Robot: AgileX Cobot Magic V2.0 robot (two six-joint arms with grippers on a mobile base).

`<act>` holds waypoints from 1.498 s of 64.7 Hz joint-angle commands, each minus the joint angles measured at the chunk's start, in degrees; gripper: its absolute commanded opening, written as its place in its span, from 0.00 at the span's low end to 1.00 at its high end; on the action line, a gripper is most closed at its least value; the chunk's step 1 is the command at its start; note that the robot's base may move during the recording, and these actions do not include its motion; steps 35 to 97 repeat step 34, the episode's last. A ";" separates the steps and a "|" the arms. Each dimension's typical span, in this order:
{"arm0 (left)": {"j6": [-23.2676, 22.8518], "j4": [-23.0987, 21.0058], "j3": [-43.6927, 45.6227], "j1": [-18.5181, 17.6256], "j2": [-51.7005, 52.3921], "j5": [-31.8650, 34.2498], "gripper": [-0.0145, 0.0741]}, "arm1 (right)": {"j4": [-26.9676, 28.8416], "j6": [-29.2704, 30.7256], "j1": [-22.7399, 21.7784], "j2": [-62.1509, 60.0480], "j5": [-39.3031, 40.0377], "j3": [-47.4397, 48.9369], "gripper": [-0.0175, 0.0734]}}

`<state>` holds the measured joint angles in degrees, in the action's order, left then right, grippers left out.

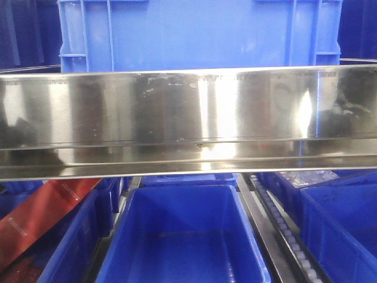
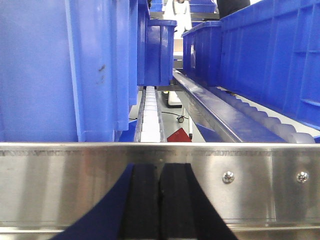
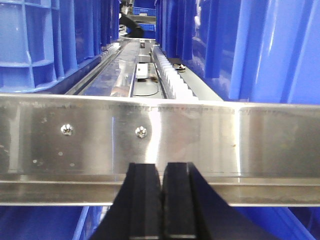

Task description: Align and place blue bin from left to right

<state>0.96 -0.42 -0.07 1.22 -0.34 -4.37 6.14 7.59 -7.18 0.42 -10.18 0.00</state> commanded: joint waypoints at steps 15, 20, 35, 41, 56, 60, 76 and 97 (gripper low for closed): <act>0.24 -0.44 0.07 0.16 0.34 0.89 0.04 | -0.01 -0.14 -0.36 -0.42 1.61 0.00 0.12; 0.24 -0.44 0.07 0.16 0.34 0.89 0.04 | -0.01 -0.14 -0.36 -0.42 1.61 0.00 0.12; 0.24 -0.44 0.07 0.16 0.34 0.89 0.04 | -0.01 -0.14 -0.36 -0.42 1.61 0.00 0.12; 0.24 -0.44 0.07 0.16 0.34 0.89 0.04 | -0.01 -0.14 -0.36 -0.42 1.61 0.00 0.12; 0.24 -0.44 0.07 0.16 0.34 0.89 0.04 | -0.01 -0.14 -0.36 -0.42 1.61 0.00 0.12; 0.24 -0.44 0.07 0.16 0.34 0.89 0.04 | -0.01 -0.14 -0.36 -0.42 1.61 0.00 0.12; 0.24 -0.44 0.07 0.16 0.34 0.89 0.04 | -0.01 -0.14 -0.36 -0.42 1.61 0.00 0.12; 0.24 -0.44 0.07 0.16 0.34 0.89 0.04 | -0.01 -0.14 -0.36 -0.42 1.61 0.00 0.12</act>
